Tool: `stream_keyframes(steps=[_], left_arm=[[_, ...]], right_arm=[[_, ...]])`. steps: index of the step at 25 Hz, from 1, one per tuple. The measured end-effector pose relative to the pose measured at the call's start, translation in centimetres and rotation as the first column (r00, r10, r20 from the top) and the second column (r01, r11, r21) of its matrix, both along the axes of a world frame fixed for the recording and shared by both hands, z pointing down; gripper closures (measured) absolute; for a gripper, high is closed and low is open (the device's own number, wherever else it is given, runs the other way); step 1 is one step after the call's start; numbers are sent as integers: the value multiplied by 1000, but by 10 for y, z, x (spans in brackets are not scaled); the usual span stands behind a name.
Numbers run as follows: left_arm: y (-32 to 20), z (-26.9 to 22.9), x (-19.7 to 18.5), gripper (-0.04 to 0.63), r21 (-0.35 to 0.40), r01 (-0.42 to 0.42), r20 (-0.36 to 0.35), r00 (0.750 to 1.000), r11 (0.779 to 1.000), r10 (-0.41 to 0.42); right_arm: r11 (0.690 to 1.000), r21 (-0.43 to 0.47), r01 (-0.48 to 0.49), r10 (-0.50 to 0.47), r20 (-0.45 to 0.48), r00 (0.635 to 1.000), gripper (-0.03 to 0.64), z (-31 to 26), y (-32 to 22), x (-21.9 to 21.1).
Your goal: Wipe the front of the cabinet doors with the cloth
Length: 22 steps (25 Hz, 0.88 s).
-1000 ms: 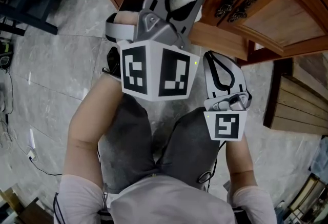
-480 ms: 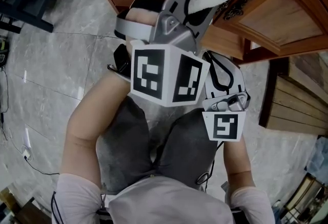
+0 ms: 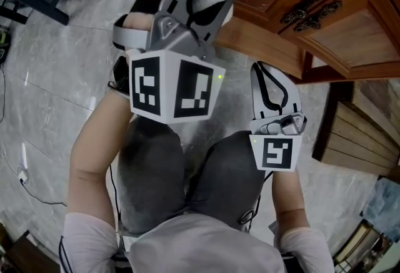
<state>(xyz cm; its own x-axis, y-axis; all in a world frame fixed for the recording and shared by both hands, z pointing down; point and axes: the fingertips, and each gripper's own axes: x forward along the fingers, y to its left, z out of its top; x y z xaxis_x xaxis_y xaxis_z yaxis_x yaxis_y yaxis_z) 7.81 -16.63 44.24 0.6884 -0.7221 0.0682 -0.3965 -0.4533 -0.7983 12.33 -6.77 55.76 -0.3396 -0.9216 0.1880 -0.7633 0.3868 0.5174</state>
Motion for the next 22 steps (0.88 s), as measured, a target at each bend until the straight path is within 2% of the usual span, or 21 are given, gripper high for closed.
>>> stream_keyframes(steps=[5,9,16,22], left_arm=[[-21,20,-80,522,-16,144,46,989,989,-143],[-42,41,-117,522,-40,216,52,976,976,-214],[-57,64,-124,522,-74,213,37,977,974,-211],[-54,61,-101,522,-66,155,12,988,986,-155]], right_arm=[[1000,11,21,-21,35,999,574,1,-9,-22],[1000,8,26,-27,57,998,574,5,-14,-38],[1000,7,16,-16,38,999,574,5,-18,-43],[1000,-13,-15,15,12,1000,574,12,-19,-31]])
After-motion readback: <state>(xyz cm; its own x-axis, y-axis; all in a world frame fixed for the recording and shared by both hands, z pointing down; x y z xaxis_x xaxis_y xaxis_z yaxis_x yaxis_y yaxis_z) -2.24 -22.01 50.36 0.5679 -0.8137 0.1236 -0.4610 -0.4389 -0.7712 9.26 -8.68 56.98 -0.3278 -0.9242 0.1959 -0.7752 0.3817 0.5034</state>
